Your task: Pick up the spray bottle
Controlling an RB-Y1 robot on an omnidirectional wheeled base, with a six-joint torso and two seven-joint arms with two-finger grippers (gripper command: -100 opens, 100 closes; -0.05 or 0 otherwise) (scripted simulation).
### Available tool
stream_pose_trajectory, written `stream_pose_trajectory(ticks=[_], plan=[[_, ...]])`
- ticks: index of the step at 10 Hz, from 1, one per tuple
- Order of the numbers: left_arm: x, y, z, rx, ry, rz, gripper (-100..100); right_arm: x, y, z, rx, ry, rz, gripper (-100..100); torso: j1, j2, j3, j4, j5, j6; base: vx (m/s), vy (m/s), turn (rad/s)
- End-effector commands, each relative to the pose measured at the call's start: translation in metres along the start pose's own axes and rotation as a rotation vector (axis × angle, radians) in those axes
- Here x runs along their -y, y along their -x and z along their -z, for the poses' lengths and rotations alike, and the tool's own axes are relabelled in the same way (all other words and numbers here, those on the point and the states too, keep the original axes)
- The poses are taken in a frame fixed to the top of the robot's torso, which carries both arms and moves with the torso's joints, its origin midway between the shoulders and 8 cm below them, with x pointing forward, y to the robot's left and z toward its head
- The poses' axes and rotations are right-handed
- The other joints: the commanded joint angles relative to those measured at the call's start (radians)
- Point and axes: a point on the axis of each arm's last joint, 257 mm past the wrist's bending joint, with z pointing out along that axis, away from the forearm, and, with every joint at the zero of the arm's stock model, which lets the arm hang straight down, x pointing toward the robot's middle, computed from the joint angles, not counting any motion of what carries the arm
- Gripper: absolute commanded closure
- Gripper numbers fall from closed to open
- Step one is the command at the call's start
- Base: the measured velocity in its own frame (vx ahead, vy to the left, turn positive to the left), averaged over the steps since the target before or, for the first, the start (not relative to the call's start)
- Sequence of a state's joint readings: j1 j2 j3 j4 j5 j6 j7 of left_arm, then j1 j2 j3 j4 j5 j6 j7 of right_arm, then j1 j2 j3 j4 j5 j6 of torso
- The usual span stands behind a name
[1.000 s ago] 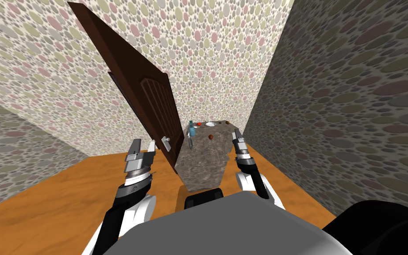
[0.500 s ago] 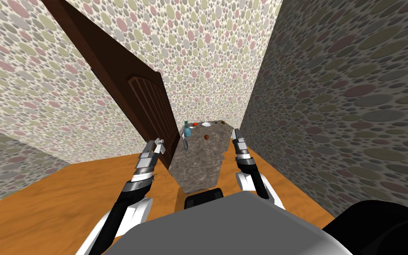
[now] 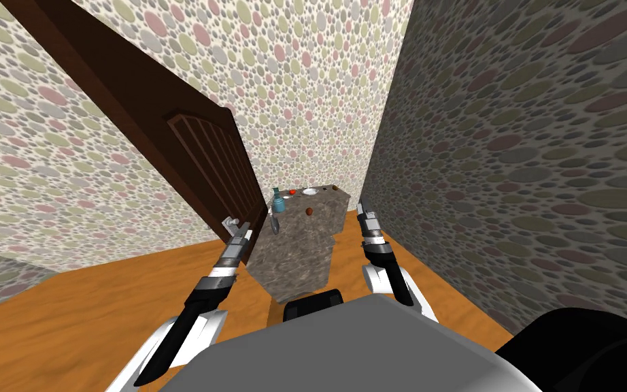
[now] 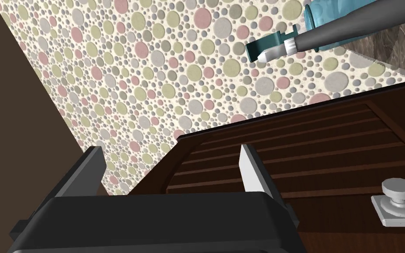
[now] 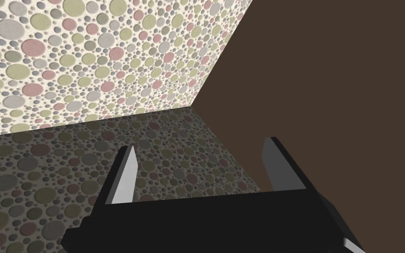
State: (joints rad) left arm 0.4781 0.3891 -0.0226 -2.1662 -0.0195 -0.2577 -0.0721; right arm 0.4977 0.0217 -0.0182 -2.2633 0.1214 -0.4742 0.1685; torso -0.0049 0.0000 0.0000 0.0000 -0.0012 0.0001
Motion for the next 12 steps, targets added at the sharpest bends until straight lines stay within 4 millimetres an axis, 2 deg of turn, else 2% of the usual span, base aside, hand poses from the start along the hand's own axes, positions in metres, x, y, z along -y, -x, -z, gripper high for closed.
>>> stream_pose_trajectory(ticks=[1,2,3,5,6,8,9,11,12], plan=[[-0.025,-0.002,0.003,-0.041,0.070,-0.042,-100,0.000,0.000,0.000,0.000,0.000,0.000,0,0.000,0.000,0.000,0.000,0.000,0.000,0.006,-0.087,-0.167],[-0.040,-0.003,0.006,-0.069,0.113,-0.072,-100,0.000,0.000,0.000,0.000,0.000,0.000,0,0.000,0.000,0.000,0.000,0.000,0.000,0.005,-0.085,-0.178],[-0.040,-0.003,0.006,-0.077,0.112,-0.080,-100,0.000,0.000,0.000,0.000,0.000,0.000,0,0.000,0.000,0.000,0.000,0.000,0.000,0.001,-0.051,-0.024],[-0.073,-0.001,0.014,-0.128,0.201,-0.145,-100,0.000,0.000,0.000,0.000,0.000,0.000,0,0.002,0.001,0.000,0.000,0.000,0.000,-0.001,-0.055,-0.115],[-0.073,-0.001,0.014,-0.133,0.200,-0.150,-100,0.000,0.000,0.000,0.000,0.000,0.000,0,0.001,0.001,0.000,0.000,0.000,0.000,0.005,-0.047,-0.062],[-0.106,0.005,0.023,-0.184,0.290,-0.227,-100,0.000,0.000,0.000,0.000,0.000,0.000,0,0.002,0.000,0.000,0.000,0.000,0.000,0.014,-0.063,-0.135],[-0.106,0.006,0.024,-0.184,0.292,-0.227,-100,0.000,0.000,0.000,0.000,0.000,0.000,0,0.001,0.000,0.000,0.000,0.000,0.000,0.010,-0.051,-0.062],[-0.139,0.017,0.035,-0.224,0.383,-0.302,-100,0.000,0.000,0.000,0.000,0.000,0.000,0,0.001,0.000,0.000,0.000,0.000,0.000,0.011,-0.071,-0.132],[-0.140,0.018,0.036,-0.230,0.387,-0.311,-100,0.000,0.000,0.000,0.000,0.000,0.000,0,0.000,0.000,0.000,0.000,0.000,0.000,0.003,-0.056,-0.051]])
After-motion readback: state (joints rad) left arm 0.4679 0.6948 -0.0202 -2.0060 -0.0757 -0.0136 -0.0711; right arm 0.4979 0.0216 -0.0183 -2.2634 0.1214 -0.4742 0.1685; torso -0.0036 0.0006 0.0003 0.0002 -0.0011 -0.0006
